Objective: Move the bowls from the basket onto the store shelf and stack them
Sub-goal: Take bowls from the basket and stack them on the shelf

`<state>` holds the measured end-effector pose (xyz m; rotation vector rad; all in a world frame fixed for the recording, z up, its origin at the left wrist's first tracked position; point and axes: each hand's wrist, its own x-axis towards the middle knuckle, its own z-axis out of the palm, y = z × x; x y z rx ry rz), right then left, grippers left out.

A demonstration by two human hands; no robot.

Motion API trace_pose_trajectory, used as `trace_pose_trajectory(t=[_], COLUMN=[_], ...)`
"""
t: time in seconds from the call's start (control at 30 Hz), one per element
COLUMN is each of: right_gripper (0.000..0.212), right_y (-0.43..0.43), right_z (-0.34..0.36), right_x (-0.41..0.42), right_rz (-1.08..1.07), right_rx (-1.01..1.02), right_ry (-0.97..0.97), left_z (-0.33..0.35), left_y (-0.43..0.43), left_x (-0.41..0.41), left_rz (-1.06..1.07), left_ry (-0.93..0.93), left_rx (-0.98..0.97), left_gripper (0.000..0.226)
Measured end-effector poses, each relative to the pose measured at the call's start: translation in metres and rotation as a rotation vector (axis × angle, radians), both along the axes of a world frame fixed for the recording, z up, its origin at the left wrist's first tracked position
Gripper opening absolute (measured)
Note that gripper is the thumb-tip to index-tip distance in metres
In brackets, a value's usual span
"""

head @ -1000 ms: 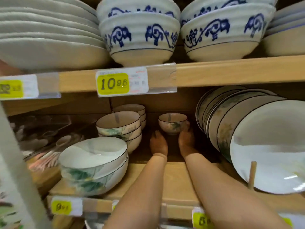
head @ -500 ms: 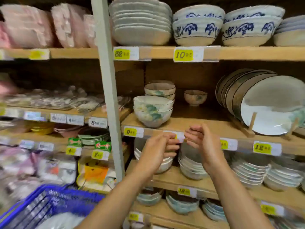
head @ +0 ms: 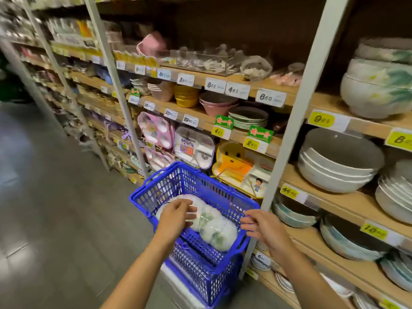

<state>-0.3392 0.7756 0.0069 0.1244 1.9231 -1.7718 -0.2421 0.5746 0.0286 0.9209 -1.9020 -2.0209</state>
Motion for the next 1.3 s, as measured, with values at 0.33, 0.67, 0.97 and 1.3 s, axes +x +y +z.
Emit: trace_pose_trajectory(t=[0.33, 0.67, 0.97, 1.3], right_gripper=[0.015, 0.022, 0.03, 0.03], right_y=[-0.13, -0.222, -0.293, -0.35], right_z=[-0.107, -0.18, -0.235, -0.29], right_x=[-0.049, -0.073, -0.081, -0.079], right_rz=[0.222, 0.4, 0.301, 0.423], right_rx=[0.092, 0.29, 0.586, 0.947], right_ry=[-0.245, -0.458, -0.39, -0.224], left_z=[-0.079, -0.137, -0.247, -0.31], left_y=[-0.118, -0.21, -0.282, -0.299], left_x=[-0.034, -0.119, -0.182, -0.169], left_rz=[0.094, -0.256, -0.915, -1.311], left_ry=[-0.35, -0.666, -0.924, -0.955], left_rx=[-0.107, -0.622, -0.766, -0.718], left_gripper=[0.021, 0.016, 0.042, 0.045])
